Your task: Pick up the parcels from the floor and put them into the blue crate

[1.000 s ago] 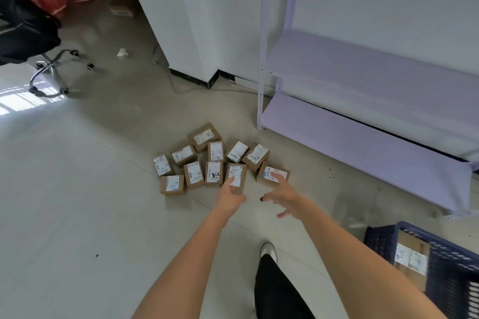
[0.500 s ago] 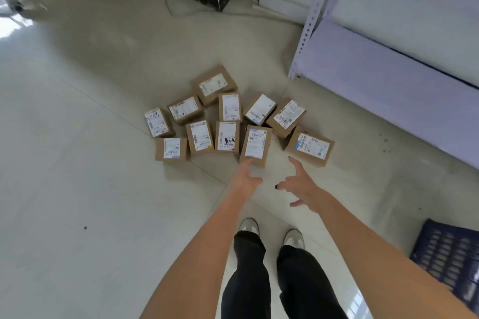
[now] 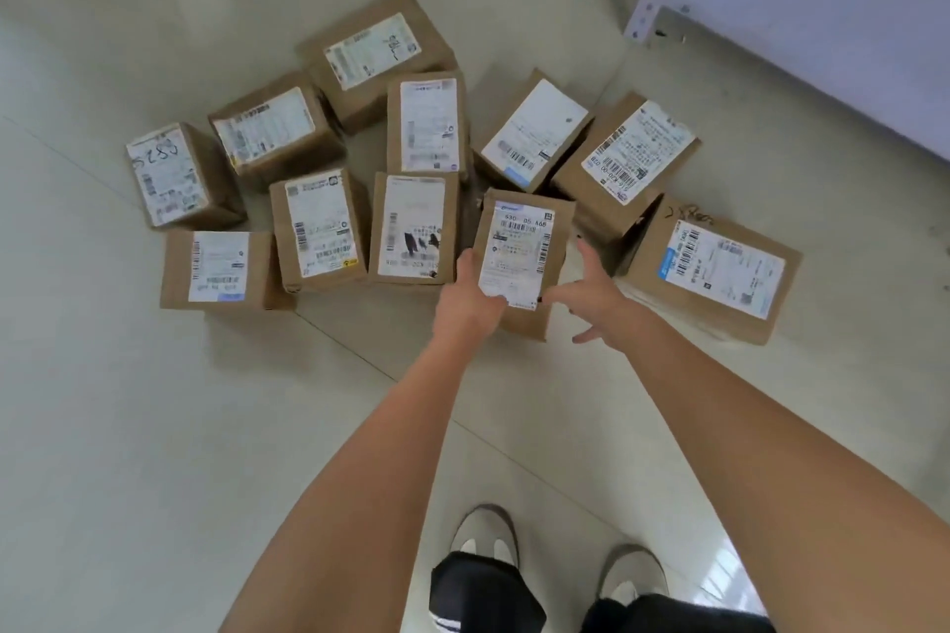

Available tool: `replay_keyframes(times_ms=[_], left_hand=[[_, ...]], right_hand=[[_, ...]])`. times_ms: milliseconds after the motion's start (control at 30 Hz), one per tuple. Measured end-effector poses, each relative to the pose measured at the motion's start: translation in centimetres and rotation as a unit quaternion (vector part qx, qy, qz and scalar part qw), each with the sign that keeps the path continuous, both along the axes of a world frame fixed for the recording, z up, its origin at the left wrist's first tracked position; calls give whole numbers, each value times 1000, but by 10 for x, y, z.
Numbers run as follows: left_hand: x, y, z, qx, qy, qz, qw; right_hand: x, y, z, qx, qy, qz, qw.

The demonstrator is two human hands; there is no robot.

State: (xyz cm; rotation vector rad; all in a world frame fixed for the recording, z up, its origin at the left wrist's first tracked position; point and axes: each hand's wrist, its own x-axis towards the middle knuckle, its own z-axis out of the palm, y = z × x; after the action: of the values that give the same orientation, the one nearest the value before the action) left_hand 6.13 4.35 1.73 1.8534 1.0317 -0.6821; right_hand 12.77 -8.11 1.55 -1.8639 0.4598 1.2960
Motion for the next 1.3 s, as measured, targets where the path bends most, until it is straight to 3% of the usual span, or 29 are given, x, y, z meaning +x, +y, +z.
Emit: replay_keyframes(times_ms=[167, 300, 467, 700, 967, 1133, 1300], left_hand=[[12, -3, -16, 9, 1, 28, 1000], [9, -10, 18, -28, -2, 59, 998], [1, -31, 123, -43, -16, 71, 996], [4, -75, 312, -25, -61, -1, 998], [-9, -202, 502, -68, -122, -123, 983], [-50, -319, 557, -87, -140, -216, 962], [-113, -456, 587, -122, -153, -249, 948]], right_hand=[[10, 16, -25, 23, 3, -27, 999], [7, 13, 3, 26, 5, -50, 998], [-3, -10, 103, 34, -11, -45, 998], [-24, -68, 305, 30, -63, -97, 993], [-74, -211, 497, 12, -118, -178, 977], [-136, -337, 573, -9, -150, -230, 962], [-199, -480, 601, -30, -177, -211, 961]])
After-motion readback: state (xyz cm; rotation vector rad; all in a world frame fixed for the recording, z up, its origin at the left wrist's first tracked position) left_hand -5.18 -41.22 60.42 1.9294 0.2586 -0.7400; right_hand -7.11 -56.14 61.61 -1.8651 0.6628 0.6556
